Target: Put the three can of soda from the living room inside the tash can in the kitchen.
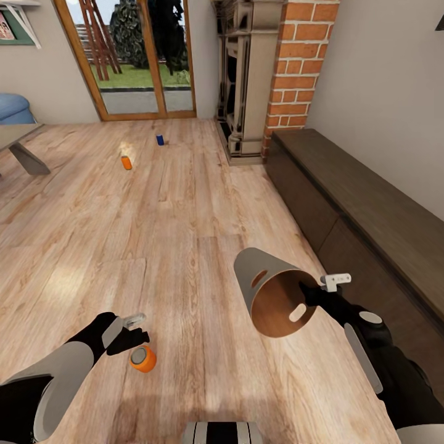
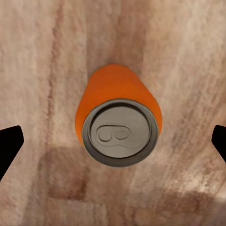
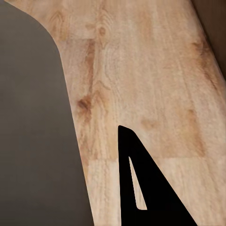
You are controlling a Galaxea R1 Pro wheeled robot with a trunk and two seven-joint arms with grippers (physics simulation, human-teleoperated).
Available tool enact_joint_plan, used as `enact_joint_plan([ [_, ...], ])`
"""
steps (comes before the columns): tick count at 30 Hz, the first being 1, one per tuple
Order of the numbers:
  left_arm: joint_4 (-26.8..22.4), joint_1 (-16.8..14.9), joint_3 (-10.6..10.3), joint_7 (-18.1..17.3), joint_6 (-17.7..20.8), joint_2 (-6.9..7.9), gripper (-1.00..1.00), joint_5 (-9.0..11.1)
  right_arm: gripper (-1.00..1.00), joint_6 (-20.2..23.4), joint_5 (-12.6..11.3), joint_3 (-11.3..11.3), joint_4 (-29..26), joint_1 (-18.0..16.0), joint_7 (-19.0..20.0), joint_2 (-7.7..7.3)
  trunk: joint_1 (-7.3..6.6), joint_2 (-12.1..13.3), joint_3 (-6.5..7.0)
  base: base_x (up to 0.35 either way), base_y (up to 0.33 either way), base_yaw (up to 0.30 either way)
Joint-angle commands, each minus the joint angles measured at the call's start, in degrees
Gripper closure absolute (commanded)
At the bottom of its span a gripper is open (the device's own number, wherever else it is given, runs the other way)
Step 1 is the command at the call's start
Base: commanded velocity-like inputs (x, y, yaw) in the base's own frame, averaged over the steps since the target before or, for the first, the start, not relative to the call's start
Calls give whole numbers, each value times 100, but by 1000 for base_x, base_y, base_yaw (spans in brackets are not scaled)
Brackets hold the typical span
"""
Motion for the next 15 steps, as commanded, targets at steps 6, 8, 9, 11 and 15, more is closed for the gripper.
enact_joint_plan([
  [6, 0, 1, -2, -1, -5, -17, -100, 0, 100, 2, -36, 5, -147, 3, 1, 8, -1, 0, 0, 0, 0, 0],
  [8, 0, 2, -2, -1, -5, -27, -100, 0, 100, -3, -38, 6, -193, 4, 1, 9, -1, 0, 0, 0, 0, 0],
  [9, 0, 3, -2, -1, -6, -34, -100, 0, 100, -3, -39, 7, -218, 4, 1, 8, -1, 0, 0, 0, 0, 0],
  [11, 0, 2, -2, -5, -6, -47, -100, 0, 100, -5, -41, 6, -270, 5, 1, 13, -1, 0, 0, 0, 0, 0],
  [15, -3, 1, -2, -14, -6, -67, -100, 0, 100, -12, -44, -3, -339, 5, -3, 14, -1, 0, 0, 0, 0, 0],
])
